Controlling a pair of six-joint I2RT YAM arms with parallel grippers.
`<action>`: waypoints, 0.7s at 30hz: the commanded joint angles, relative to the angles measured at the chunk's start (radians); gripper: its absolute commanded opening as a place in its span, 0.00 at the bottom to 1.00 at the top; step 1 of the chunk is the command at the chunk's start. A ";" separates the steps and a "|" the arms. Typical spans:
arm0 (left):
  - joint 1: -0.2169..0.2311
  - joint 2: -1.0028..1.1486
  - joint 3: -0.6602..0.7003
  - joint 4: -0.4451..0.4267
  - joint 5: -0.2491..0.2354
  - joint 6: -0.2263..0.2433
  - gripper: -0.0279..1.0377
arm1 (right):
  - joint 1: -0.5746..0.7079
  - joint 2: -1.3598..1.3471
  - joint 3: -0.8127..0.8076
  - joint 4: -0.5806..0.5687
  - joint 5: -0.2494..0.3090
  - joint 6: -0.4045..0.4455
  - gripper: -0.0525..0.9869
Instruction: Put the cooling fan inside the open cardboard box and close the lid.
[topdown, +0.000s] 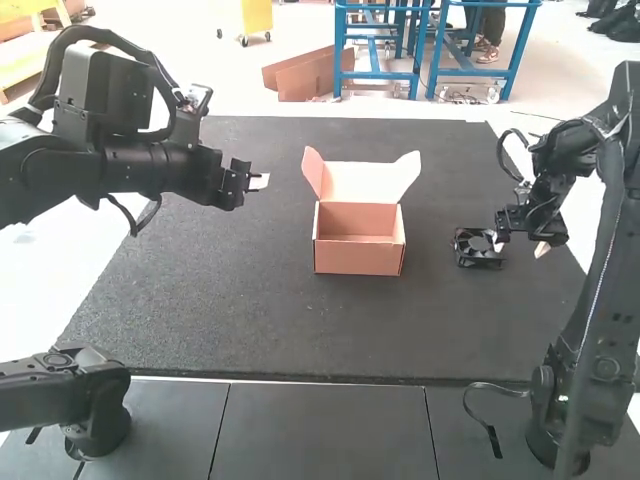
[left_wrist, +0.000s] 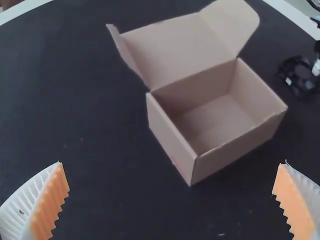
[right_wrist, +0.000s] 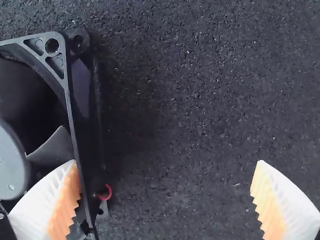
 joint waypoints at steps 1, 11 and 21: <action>-0.002 -0.002 0.010 0.008 -0.003 -0.004 0.93 | -0.016 0.022 0.024 -0.022 0.014 -0.006 0.69; -0.002 -0.002 0.012 0.005 -0.003 -0.004 0.93 | -0.016 0.020 0.024 -0.036 -0.072 -0.004 0.14; -0.008 -0.002 0.007 0.020 -0.003 -0.003 0.93 | -0.015 -0.007 0.019 -0.022 -0.125 0.017 0.03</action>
